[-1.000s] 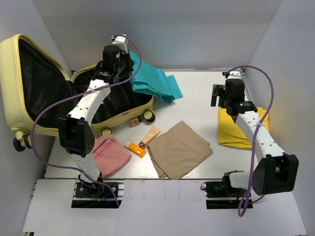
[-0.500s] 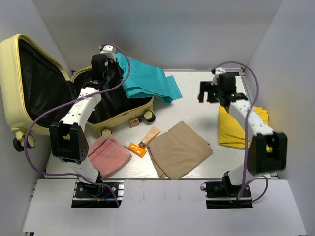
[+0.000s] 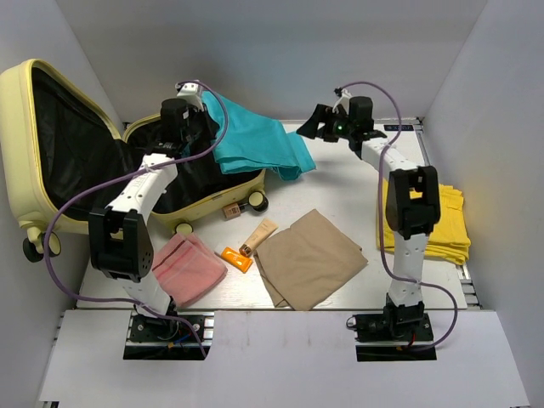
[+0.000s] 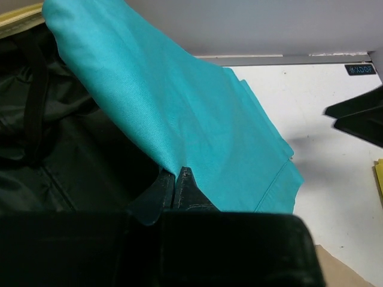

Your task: Pack the luggage

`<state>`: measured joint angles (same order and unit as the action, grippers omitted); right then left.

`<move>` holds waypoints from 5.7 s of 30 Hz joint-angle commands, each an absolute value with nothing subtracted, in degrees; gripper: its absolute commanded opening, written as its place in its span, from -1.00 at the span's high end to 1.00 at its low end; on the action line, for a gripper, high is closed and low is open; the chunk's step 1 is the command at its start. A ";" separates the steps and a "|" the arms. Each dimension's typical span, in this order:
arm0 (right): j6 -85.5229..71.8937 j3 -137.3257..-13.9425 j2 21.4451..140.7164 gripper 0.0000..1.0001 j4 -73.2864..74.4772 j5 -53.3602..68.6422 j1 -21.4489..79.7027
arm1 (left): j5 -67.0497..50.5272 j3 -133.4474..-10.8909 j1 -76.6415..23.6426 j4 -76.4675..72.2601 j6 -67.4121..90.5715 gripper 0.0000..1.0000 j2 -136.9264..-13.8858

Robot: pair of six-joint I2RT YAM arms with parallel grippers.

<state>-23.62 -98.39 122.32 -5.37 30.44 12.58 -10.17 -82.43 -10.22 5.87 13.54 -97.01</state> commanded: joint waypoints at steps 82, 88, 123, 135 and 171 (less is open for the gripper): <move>-33.67 -129.81 134.30 1.00 -6.33 44.91 38.67 | -26.62 -77.42 8.61 10.64 27.49 -1.00 -83.75; -28.75 -129.81 134.56 1.00 -5.18 45.52 39.81 | -42.09 -86.47 6.78 9.48 34.02 -1.00 -92.54; -19.42 -122.43 129.47 0.44 -0.19 49.13 41.75 | -19.26 -98.52 -8.35 43.06 6.77 0.99 -101.26; -16.70 -112.59 116.82 -0.80 13.70 25.34 37.89 | 2.36 -101.78 5.79 48.60 5.71 0.99 -93.08; -9.58 -94.05 111.01 -0.80 26.45 11.16 28.39 | -1.50 -105.74 12.67 48.08 4.83 0.99 -94.39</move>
<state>-10.41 -95.26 115.85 26.06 13.28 28.73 1.08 -106.50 17.93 51.51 2.20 -95.29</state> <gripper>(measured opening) 0.897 0.044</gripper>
